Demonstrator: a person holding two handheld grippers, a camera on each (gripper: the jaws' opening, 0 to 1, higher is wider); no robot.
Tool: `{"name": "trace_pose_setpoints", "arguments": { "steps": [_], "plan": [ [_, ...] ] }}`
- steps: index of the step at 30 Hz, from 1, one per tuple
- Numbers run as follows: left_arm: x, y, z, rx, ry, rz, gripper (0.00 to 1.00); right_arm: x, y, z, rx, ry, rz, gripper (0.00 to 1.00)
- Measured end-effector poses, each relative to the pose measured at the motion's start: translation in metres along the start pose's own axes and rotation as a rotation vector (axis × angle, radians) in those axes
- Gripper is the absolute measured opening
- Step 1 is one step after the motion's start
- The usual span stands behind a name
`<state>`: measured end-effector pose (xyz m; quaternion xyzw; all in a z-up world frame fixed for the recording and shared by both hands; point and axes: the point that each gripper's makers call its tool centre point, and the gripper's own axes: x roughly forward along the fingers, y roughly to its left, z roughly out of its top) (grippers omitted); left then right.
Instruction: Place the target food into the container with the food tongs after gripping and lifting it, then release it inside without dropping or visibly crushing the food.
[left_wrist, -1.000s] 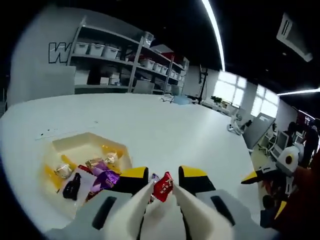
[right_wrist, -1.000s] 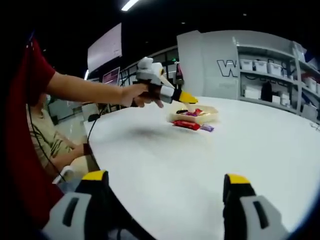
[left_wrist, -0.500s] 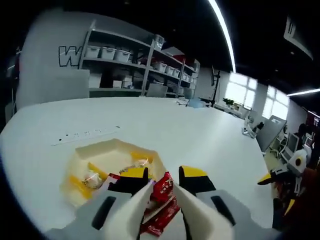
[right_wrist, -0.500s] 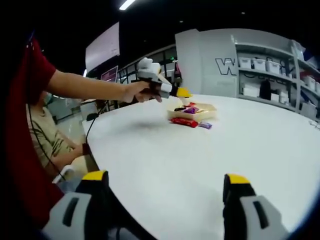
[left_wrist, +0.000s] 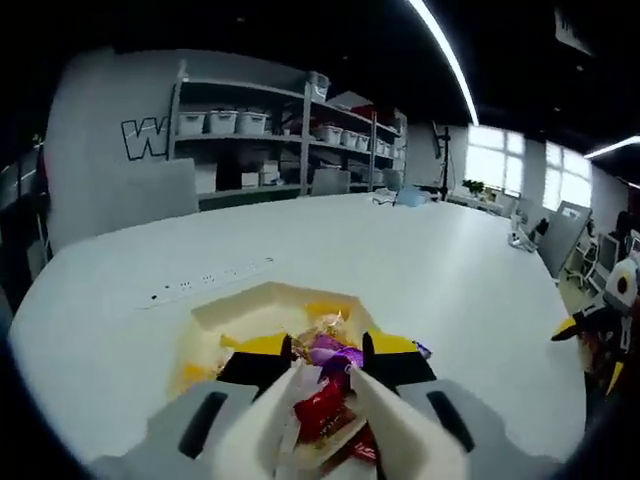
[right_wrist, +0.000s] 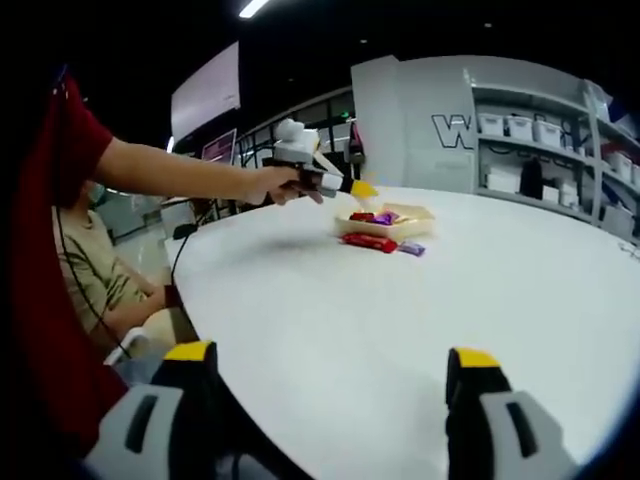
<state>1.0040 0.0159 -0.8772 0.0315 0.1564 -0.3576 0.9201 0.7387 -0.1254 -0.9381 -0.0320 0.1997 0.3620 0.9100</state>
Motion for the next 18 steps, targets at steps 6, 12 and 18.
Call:
{"name": "trace_pose_setpoints", "arguments": {
  "steps": [6,12,18],
  "plan": [
    [-0.004,-0.002,0.001,0.019,-0.005,-0.002,0.28,0.000,0.001,0.001,-0.003,-0.001,0.001,0.94],
    [-0.006,-0.017,-0.010,0.021,0.010,-0.041,0.28,0.000,0.003,0.001,-0.007,0.001,0.006,0.94],
    [-0.007,-0.034,-0.015,0.070,0.024,-0.081,0.29,-0.001,0.005,0.002,-0.010,-0.001,0.006,0.94]
  ]
}}
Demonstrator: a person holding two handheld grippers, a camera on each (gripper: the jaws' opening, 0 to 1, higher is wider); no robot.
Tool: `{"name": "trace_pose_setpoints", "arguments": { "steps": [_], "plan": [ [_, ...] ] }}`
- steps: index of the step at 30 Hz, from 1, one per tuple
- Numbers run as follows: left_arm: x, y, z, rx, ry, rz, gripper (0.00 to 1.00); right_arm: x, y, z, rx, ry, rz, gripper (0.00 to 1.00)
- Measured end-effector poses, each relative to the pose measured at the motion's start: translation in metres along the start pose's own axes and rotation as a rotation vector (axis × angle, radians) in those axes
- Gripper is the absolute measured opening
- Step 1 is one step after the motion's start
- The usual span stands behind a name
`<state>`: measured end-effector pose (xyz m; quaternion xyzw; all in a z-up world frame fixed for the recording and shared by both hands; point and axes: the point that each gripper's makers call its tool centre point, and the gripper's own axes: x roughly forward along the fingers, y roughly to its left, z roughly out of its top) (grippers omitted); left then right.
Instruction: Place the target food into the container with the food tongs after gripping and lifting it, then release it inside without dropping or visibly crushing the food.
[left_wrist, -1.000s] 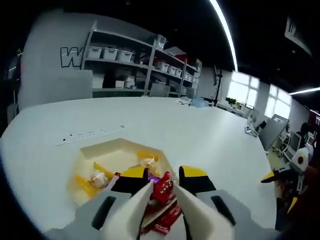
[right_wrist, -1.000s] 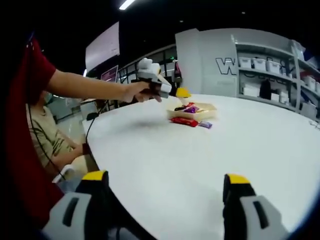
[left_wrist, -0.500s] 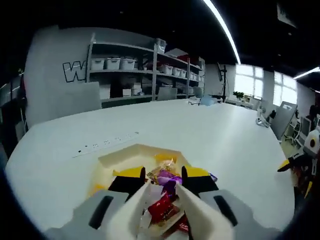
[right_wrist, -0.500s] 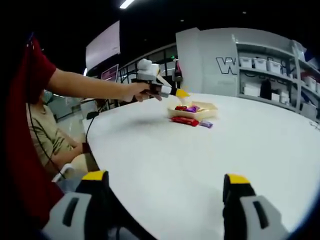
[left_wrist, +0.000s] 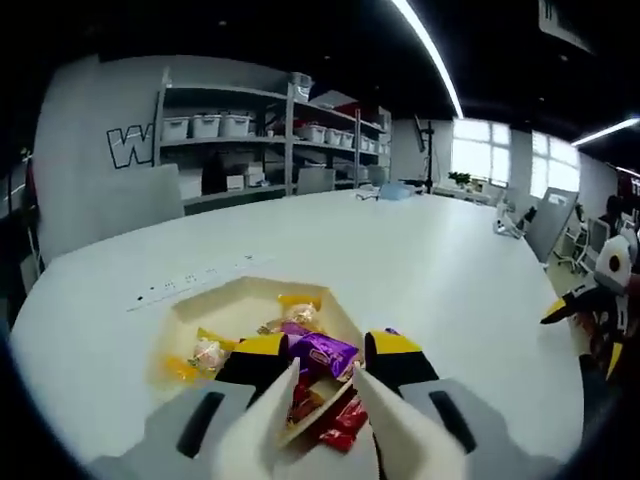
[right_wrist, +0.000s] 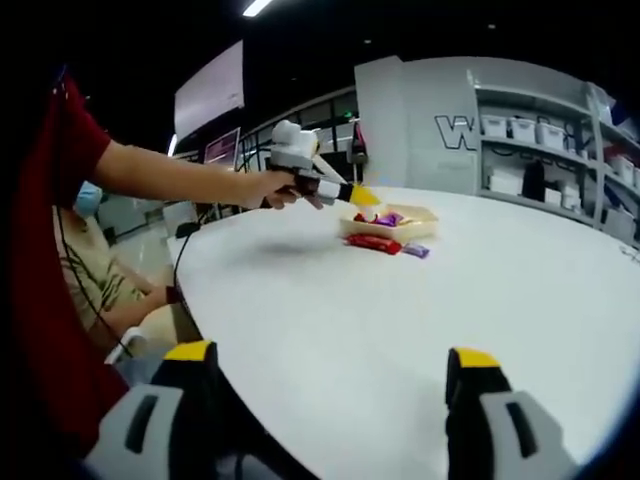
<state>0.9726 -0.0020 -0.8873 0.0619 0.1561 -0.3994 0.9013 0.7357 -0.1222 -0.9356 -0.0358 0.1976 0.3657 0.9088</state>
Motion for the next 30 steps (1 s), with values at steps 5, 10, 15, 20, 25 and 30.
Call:
{"name": "trace_pose_setpoints", "arguments": {
  "steps": [5,10,15,20,25,30],
  "plan": [
    [-0.002,-0.013,0.003,-0.029,-0.020,-0.042,0.29,-0.001,0.002,0.001,-0.003,-0.004,0.001,0.94],
    [-0.003,-0.028,-0.002,-0.007,-0.031,-0.070,0.29,0.000,0.004,0.001,-0.007,-0.001,0.005,0.94],
    [0.001,-0.031,-0.016,-0.005,-0.004,-0.083,0.29,-0.001,0.005,0.001,-0.008,-0.003,0.005,0.94],
    [0.005,-0.032,-0.024,-0.006,0.018,-0.089,0.29,-0.003,0.004,0.001,-0.006,-0.006,0.003,0.94],
    [0.008,-0.032,-0.032,-0.002,0.035,-0.088,0.29,-0.003,0.005,0.002,-0.008,-0.007,0.004,0.94],
    [0.007,-0.033,-0.031,0.003,0.029,-0.087,0.29,-0.004,0.002,0.001,-0.006,-0.007,-0.001,0.94]
  ]
}}
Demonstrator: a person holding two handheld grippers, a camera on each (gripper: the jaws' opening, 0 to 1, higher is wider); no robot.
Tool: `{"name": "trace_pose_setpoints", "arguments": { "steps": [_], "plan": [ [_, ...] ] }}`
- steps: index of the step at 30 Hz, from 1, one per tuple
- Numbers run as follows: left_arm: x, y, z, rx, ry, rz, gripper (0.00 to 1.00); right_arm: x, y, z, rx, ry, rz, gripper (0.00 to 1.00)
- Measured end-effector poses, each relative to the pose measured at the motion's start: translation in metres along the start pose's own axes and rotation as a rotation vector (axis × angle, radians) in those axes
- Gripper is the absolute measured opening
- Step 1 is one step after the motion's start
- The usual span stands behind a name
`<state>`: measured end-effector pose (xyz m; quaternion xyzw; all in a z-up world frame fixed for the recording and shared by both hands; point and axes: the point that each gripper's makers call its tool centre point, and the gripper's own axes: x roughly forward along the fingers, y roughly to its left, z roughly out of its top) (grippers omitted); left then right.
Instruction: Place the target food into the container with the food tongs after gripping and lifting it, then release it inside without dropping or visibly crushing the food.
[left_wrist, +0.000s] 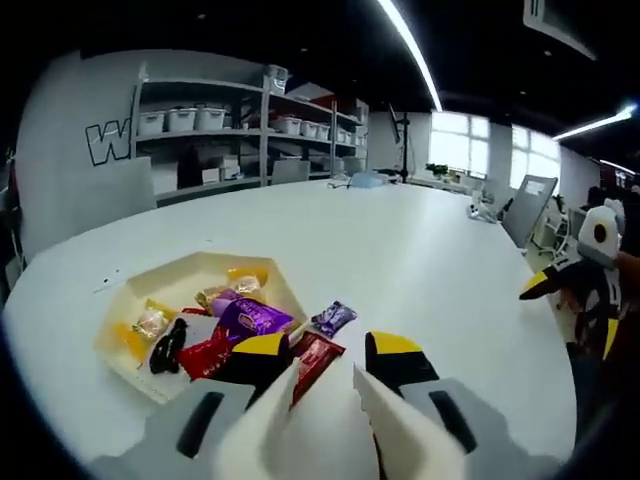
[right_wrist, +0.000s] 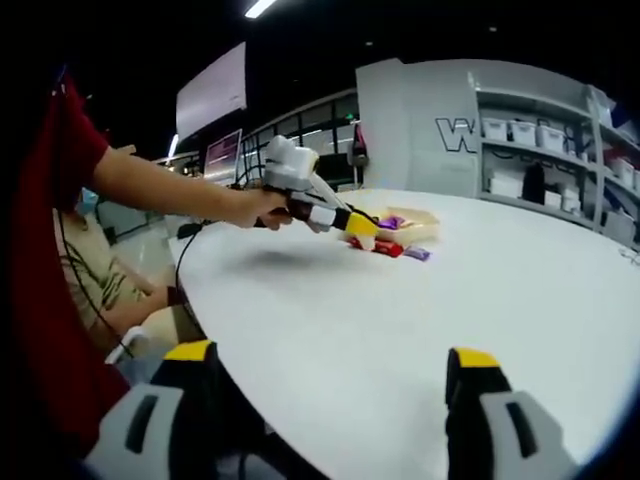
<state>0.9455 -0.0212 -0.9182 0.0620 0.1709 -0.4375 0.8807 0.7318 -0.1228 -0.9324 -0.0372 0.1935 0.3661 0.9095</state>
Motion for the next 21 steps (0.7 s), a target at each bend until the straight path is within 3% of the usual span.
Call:
{"name": "trace_pose_setpoints", "arguments": {
  "steps": [21],
  "plan": [
    [-0.019,-0.020,-0.012,-0.032,0.046,-0.023,0.29,-0.001,0.005,0.004,-0.010,-0.011,0.007,0.93]
  ]
}}
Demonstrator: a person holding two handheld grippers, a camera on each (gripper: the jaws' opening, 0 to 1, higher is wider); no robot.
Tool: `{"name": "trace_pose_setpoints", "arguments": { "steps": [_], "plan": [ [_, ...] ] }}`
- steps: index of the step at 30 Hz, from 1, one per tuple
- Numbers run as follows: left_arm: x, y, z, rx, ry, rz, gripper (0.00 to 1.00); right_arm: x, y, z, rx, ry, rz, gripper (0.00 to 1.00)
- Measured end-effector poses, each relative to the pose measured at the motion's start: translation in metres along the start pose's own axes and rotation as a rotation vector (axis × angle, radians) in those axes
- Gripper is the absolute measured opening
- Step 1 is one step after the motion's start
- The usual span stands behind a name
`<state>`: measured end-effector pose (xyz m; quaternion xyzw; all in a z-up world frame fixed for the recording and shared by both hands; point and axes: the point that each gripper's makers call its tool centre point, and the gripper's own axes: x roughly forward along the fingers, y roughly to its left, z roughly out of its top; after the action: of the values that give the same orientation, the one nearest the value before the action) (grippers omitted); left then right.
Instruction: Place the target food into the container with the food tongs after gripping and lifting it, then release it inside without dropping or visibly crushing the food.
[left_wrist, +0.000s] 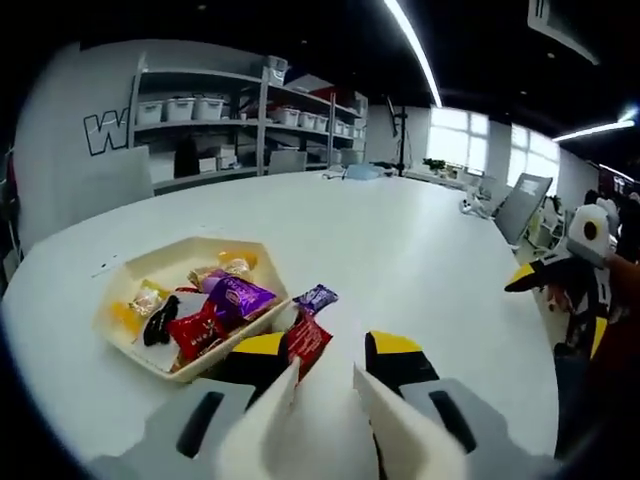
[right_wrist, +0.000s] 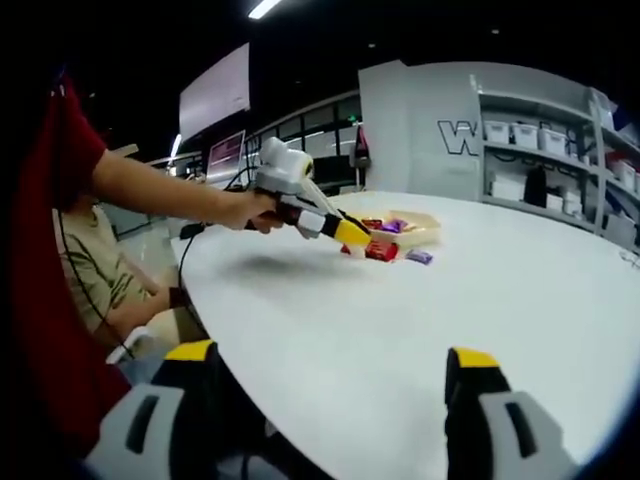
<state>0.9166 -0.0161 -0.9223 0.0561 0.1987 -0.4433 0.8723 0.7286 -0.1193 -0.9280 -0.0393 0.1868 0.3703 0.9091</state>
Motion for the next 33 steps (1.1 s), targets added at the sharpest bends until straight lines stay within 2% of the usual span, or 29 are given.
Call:
{"name": "trace_pose_setpoints", "arguments": {
  "steps": [3,5,10,23,33],
  "plan": [
    [-0.003,-0.004,0.000,0.003,0.000,-0.003,0.29,0.000,0.000,0.002,-0.002,-0.003,-0.001,0.93],
    [-0.006,-0.005,0.006,0.010,-0.022,-0.003,0.29,-0.001,0.001,0.002,-0.005,-0.004,0.001,0.93],
    [-0.006,0.007,0.014,0.010,-0.038,0.021,0.29,-0.003,0.003,0.004,-0.009,-0.005,-0.003,0.93],
    [0.003,0.020,0.006,0.065,-0.011,0.051,0.29,-0.006,0.002,0.004,-0.012,-0.004,-0.014,0.93],
    [0.008,0.026,0.003,0.075,-0.013,0.033,0.29,-0.004,-0.002,0.001,-0.004,0.006,-0.014,0.93]
  ]
}}
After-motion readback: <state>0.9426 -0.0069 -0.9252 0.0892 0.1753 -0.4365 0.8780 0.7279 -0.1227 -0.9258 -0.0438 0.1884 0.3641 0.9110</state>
